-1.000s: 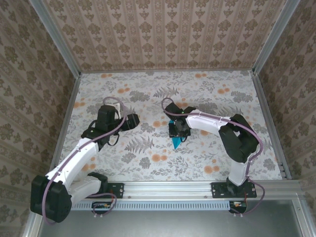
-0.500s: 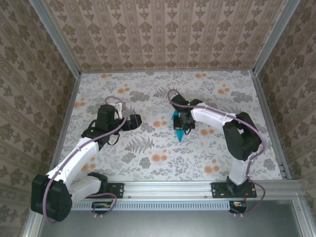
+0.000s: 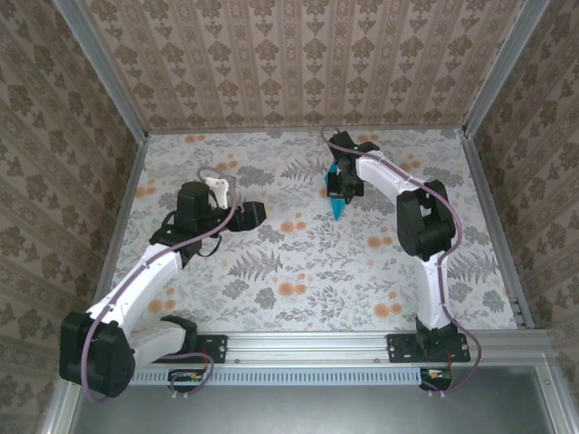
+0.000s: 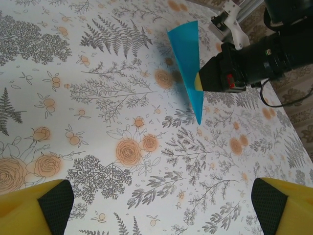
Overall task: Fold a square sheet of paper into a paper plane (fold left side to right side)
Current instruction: Pick up the paper plane at the center of the table, then place the paper plane at the top-center of the table.
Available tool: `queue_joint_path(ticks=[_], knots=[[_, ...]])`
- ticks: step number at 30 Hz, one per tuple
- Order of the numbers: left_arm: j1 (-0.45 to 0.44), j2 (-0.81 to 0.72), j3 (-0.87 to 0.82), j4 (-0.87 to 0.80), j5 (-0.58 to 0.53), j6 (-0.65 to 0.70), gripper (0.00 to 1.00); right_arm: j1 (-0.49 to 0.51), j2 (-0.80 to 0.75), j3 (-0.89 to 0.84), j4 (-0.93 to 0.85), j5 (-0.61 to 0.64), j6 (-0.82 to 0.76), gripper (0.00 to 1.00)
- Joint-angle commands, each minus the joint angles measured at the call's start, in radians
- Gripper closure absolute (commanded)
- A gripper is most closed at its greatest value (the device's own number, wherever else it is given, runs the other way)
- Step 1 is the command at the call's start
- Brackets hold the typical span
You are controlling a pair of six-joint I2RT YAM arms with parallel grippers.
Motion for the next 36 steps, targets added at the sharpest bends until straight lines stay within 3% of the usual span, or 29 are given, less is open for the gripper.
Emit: queue_joint_path(ticks=[1,12,21,29,36], knots=[[0.007,0.006,0.027,0.01,0.025,0.023,0.03,-0.005,0.052,0.075,-0.103,-0.014,-0.059,0.98],[0.007,0.007,0.031,-0.012,0.022,0.025,0.01,-0.003,0.086,0.091,-0.124,-0.048,-0.078,0.8],[0.024,0.031,0.067,-0.034,0.007,0.018,0.0,0.012,-0.019,0.068,-0.159,-0.011,-0.111,0.61],[0.098,0.019,0.099,-0.03,-0.011,-0.02,0.0,0.024,-0.365,-0.15,-0.112,0.057,-0.098,0.41],[0.201,-0.053,0.078,-0.021,-0.296,0.047,0.0,-0.022,-0.857,-0.592,0.176,0.263,-0.103,0.04]])
